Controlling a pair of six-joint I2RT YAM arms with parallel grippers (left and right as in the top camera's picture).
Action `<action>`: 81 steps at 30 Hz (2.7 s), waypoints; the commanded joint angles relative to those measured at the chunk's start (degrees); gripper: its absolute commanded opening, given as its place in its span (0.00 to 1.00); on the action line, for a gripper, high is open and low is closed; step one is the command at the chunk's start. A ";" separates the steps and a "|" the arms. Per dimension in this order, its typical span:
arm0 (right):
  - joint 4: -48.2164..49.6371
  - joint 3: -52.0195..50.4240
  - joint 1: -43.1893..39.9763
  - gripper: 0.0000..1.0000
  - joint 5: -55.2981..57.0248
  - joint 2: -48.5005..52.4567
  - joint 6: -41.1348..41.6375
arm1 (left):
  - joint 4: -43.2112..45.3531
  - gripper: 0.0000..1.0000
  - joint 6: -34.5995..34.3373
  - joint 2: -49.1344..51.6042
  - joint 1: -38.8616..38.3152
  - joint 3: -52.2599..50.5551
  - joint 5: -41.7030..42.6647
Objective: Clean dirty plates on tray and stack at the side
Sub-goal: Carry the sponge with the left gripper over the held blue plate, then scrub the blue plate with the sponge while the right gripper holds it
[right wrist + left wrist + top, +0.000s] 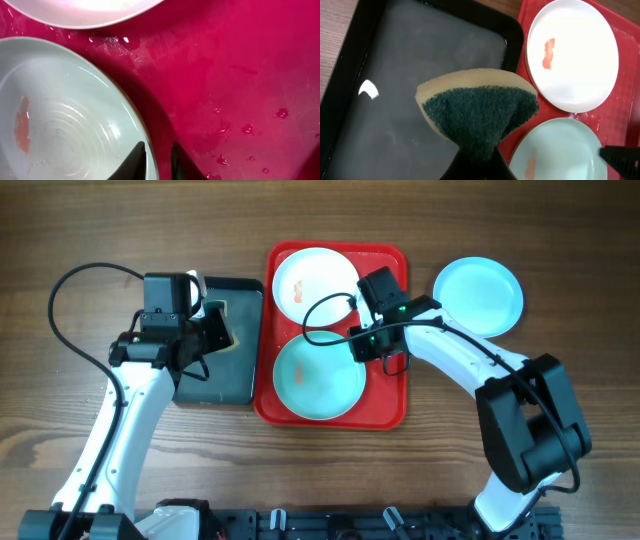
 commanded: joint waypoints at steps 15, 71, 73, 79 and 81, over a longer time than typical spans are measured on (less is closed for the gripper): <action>-1.09 -0.46 -0.09 0.04 3.58 0.74 11.02 | 1.55 0.04 3.19 0.22 -3.63 -0.13 0.46; -1.57 -0.46 -0.09 0.05 -1.66 0.74 -6.03 | 5.40 0.04 -2.14 21.77 -16.74 1.77 7.15; -1.57 -0.46 -0.09 0.05 -1.66 0.74 -5.42 | 5.40 0.04 -2.38 21.77 -16.74 1.75 7.15; -1.62 -0.46 -0.09 0.08 -2.12 0.74 -4.68 | 5.22 0.04 -2.36 21.79 -16.74 1.36 7.13; -1.62 -0.46 -0.09 0.17 -2.12 0.74 -4.68 | 5.49 0.04 -2.36 21.79 -16.74 0.76 7.13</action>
